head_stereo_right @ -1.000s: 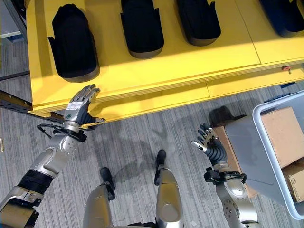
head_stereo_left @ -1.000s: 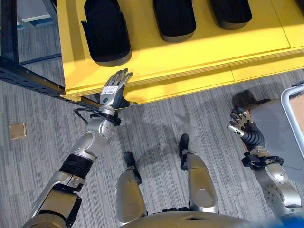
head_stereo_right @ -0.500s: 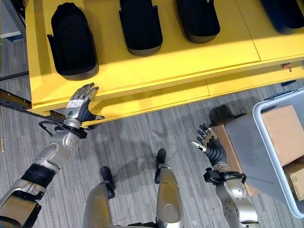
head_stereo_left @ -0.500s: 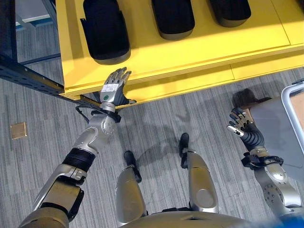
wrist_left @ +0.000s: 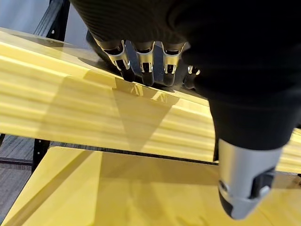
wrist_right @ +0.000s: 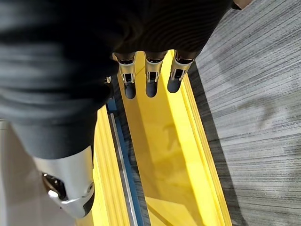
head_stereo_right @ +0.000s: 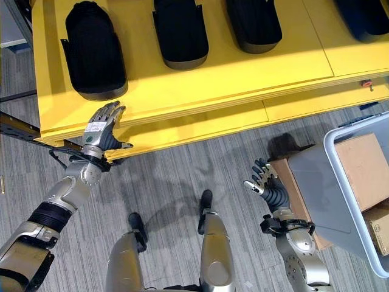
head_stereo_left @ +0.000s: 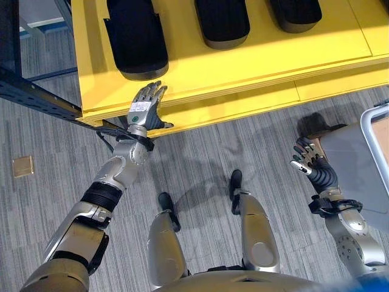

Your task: Move parts from the plastic box to the shelf.

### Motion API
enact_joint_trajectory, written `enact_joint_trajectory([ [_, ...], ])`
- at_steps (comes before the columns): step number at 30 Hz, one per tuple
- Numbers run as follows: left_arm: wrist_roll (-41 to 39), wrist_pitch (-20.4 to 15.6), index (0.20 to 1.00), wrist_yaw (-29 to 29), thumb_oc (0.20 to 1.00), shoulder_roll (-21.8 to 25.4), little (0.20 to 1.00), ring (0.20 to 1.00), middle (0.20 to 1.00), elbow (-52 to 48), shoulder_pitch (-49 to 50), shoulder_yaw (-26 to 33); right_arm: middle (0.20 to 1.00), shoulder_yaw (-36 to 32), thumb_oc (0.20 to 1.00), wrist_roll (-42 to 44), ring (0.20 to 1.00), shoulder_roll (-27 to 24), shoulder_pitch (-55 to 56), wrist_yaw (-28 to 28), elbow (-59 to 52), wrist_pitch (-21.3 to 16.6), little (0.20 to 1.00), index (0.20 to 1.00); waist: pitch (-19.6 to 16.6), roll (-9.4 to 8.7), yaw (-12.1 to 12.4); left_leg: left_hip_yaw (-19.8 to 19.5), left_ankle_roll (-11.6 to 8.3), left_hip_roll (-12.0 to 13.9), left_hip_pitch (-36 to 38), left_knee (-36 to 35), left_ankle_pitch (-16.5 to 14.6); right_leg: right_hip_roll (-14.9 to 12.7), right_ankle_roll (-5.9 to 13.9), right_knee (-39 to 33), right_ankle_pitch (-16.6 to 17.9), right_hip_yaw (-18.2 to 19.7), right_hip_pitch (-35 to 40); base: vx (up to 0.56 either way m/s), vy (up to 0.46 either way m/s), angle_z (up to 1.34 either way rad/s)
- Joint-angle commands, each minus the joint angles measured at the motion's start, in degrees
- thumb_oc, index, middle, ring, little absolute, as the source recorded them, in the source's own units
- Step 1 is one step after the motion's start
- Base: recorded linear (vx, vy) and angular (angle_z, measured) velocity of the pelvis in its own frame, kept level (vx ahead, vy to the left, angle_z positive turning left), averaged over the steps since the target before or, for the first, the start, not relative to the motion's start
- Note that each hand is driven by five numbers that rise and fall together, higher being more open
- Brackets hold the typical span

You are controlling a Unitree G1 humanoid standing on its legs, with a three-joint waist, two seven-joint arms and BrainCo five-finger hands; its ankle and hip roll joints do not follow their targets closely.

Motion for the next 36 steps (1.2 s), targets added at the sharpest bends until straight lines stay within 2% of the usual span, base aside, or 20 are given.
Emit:
enact_joint_trajectory([
  [1, -2.08, 1.94, 1.0, 0.46, 1.0, 3.08, 1.0, 1.0, 1.0, 4.69, -1.62, 0.12, 1.0, -0.78, 1.0, -0.69, 1.0, -2.02, 0.24, 0.5, -3.98, -2.94, 1.0, 1.0, -2.69, -0.47, -1.02, -2.45, -1.57, 1.44, -0.01, 0.54, 1.15, -4.29, 6.36, 2.06, -0.94, 3.04, 2.36, 0.0, 0.0, 0.0],
  [36, -7.14, 3.04, 1.0, -0.35, 1.0, 9.8, 1.0, 1.0, 1.0, 18.77, -19.02, -6.79, 1.0, -0.73, 1.0, 0.34, 1.0, -4.7, 1.51, 2.9, -5.43, -2.67, 1.0, 1.0, -3.1, -0.79, -2.86, -2.39, -1.45, 1.51, -3.6, 3.83, 0.21, -3.98, 6.53, 4.49, -0.98, 4.89, -1.85, 0.0, 0.001, 0.0],
])
